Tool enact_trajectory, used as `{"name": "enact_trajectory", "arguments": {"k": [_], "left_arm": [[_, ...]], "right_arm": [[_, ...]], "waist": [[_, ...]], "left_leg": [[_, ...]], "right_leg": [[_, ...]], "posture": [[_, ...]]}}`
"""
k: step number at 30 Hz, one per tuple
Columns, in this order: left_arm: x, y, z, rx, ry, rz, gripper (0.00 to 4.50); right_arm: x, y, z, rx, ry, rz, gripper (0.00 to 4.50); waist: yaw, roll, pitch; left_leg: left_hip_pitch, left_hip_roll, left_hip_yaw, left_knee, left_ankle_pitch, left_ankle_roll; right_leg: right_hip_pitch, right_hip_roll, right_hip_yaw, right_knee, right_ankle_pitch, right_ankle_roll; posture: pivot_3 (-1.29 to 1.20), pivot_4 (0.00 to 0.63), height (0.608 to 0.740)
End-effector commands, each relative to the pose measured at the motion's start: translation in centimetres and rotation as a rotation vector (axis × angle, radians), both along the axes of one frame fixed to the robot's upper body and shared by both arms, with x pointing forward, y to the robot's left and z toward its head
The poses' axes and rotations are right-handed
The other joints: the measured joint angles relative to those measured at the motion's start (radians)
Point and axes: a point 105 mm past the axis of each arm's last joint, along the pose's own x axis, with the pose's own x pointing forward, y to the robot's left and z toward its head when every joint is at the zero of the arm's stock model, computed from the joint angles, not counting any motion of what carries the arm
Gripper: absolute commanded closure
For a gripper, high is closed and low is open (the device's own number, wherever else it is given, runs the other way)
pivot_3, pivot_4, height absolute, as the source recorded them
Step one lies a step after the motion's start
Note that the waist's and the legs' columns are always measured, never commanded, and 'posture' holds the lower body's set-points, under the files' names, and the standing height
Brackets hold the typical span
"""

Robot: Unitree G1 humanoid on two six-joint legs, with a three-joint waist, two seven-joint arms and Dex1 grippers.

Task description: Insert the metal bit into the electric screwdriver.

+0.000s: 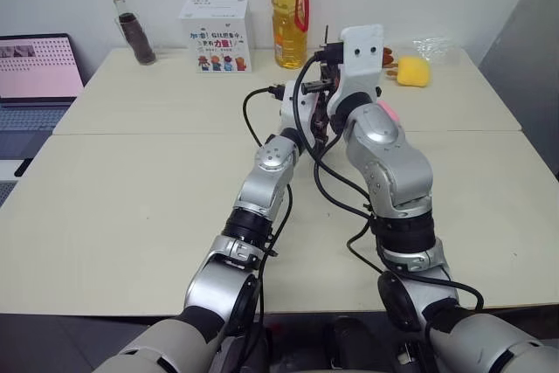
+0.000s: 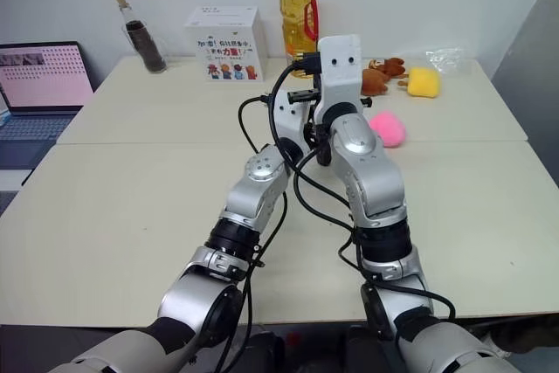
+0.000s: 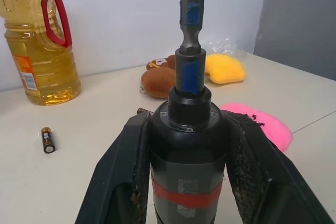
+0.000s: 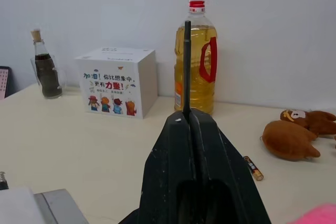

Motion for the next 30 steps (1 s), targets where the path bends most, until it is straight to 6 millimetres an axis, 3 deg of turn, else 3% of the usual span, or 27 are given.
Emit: {"name": "enact_trajectory", "arguments": {"k": [1, 19, 30], "left_arm": [[0.1, 0.8, -0.8, 0.013, 0.017, 0.023, 2.85], [0.0, 0.7, -0.9, 0.022, 0.023, 0.014, 2.85], [-0.1, 0.7, -1.1, 0.024, 0.031, 0.009, 2.85]], "right_arm": [[0.9, -1.7, -0.6, -0.008, 0.034, -0.048, 4.49], [0.9, -1.0, -2.2, -0.157, 0.054, 0.032, 4.49], [1.4, -1.7, -4.0, -0.112, 0.166, 0.053, 4.49]], "waist": [[-0.005, 0.000, 0.000], [-0.009, 0.000, 0.000], [-0.009, 0.000, -0.001]], "left_leg": [[0.000, 0.000, 0.000, 0.000, 0.000, 0.000], [0.000, 0.000, 0.000, 0.000, 0.000, 0.000], [0.000, 0.000, 0.000, 0.000, 0.000, 0.000]], "right_leg": [[0.000, 0.000, 0.000, 0.000, 0.000, 0.000], [0.000, 0.000, 0.000, 0.000, 0.000, 0.000], [0.000, 0.000, 0.000, 0.000, 0.000, 0.000]], "posture": [[0.00, 0.150, 0.740], [0.00, 0.150, 0.740], [0.00, 0.150, 0.740]]}}
